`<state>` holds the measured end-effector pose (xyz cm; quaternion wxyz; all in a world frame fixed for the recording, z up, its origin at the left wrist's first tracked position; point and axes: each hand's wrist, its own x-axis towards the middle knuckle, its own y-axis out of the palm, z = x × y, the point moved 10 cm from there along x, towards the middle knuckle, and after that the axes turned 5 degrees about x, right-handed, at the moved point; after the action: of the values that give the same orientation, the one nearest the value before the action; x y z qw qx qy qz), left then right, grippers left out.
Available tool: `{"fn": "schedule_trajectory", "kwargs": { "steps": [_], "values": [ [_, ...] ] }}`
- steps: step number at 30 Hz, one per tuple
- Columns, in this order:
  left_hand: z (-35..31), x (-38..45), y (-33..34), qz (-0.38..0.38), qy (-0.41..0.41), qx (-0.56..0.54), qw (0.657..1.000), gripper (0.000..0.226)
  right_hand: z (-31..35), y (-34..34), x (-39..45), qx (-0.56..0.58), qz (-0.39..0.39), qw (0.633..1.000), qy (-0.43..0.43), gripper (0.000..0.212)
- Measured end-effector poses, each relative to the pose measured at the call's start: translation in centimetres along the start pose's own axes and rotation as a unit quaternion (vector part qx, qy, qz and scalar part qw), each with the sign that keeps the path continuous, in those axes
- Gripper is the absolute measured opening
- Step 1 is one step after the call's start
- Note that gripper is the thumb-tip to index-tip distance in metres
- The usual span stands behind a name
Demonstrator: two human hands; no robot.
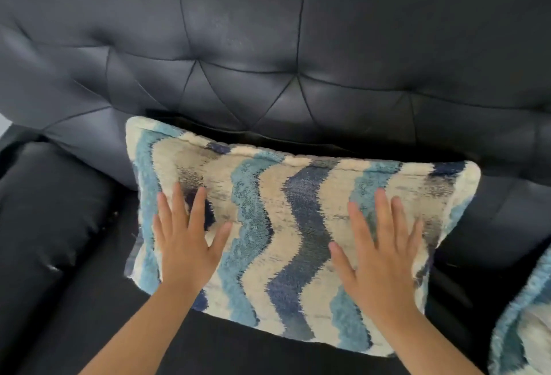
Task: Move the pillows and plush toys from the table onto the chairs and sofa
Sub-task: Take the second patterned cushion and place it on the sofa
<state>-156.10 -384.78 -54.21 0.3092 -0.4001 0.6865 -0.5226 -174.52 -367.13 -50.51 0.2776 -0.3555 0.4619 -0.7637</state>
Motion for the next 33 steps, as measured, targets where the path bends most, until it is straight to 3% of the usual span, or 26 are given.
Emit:
{"fn": "schedule_trajectory", "kwargs": {
  "steps": [2,4,6,8,10,12,14,16,18,21,25,30,32,33],
  "values": [
    [0.3,1.1,1.3,0.025,-0.002,0.009,1.0,0.09,1.6,2.9,1.2,-0.047,0.045,0.995,-0.071,0.063],
    [1.8,1.4,5.6,0.14,-0.011,0.117,0.983,0.099,0.7,8.4,1.4,-0.117,0.121,0.979,-0.111,0.071],
    [3.7,1.2,9.7,0.24,-0.027,0.199,0.95,0.084,-0.9,12.7,1.3,-0.143,0.175,0.969,-0.103,0.073],
    [3.7,1.4,11.0,0.278,-0.024,0.208,0.937,0.073,-1.5,13.7,1.5,-0.146,0.185,0.969,-0.074,0.072],
    [3.4,1.0,9.6,0.245,-0.005,0.164,0.956,0.075,-0.5,11.6,1.2,-0.149,0.155,0.973,-0.082,0.071],
    [3.3,-0.5,5.5,0.092,0.014,0.051,0.994,0.082,0.9,8.3,-0.1,-0.103,0.104,0.986,-0.081,0.072],
    [5.1,-4.0,3.1,-0.003,-0.032,-0.036,0.999,0.084,2.8,5.7,-3.0,-0.04,0.075,0.992,-0.089,0.07],
    [7.5,-7.0,5.5,0.04,-0.104,-0.049,0.993,0.1,3.0,6.6,-6.7,-0.031,0.088,0.988,-0.119,0.064],
    [9.0,-8.6,10.8,0.189,-0.145,0.011,0.971,0.11,0.4,10.5,-8.7,-0.075,0.15,0.979,-0.116,0.063],
    [9.5,-7.3,15.0,0.29,-0.146,0.113,0.939,0.09,-3.1,16.0,-7.8,-0.124,0.243,0.961,-0.048,0.067],
    [9.0,-7.2,13.8,0.321,-0.125,0.157,0.926,0.083,-2.7,15.2,-7.8,-0.14,0.246,0.958,-0.042,0.064],
    [6.0,-9.9,8.8,0.267,-0.088,0.164,0.945,0.067,-1.3,11.4,-10.0,-0.113,0.253,0.959,-0.053,0.048],
    [3.0,-11.7,7.1,0.252,-0.026,0.17,0.952,0.066,0.0,9.0,-10.4,-0.065,0.262,0.96,-0.076,0.065],
    [0.9,-12.7,6.1,0.192,0.043,0.176,0.964,0.068,0.6,6.3,-10.0,-0.017,0.249,0.966,-0.067,0.061]
  ]
}}
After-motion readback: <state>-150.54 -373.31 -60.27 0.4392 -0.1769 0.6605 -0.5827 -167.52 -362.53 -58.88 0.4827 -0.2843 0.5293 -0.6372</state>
